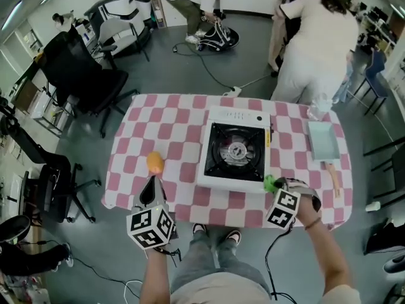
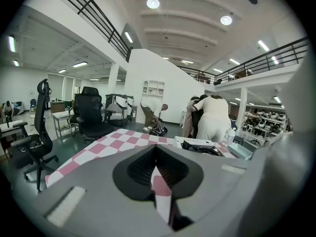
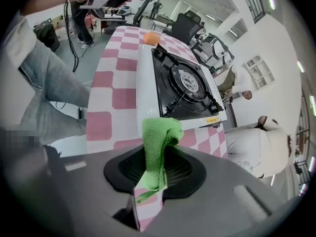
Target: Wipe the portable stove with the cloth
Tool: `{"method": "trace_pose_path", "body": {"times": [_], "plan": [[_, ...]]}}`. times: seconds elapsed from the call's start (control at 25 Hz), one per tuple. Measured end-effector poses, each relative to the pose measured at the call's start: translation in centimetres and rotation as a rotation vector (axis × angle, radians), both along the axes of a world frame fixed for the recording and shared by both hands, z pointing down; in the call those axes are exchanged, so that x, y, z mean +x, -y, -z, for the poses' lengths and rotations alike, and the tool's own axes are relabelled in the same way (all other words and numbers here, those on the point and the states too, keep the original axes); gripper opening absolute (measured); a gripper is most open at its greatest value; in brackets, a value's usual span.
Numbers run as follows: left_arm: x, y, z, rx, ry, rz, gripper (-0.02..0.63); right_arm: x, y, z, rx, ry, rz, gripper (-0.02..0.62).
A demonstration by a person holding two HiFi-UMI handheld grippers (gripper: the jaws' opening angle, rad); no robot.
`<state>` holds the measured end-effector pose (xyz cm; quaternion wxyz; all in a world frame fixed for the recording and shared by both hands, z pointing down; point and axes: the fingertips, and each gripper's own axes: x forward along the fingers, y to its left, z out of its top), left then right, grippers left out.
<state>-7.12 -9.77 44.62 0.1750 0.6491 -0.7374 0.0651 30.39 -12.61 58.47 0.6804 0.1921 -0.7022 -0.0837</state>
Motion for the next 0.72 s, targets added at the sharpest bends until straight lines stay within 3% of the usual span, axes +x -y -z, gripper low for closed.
{"method": "trace_pose_path", "body": {"times": [0.32, 0.72], "plan": [[-0.5, 2.4, 0.0, -0.001, -0.013, -0.076, 0.002, -0.7, -1.0, -0.1, -0.004, 0.01, -0.213, 0.091], [-3.9, 4.4, -0.7, -0.014, -0.033, -0.131, 0.002, -1.2, -1.8, -0.1, 0.001, 0.008, -0.451, 0.091]]}}
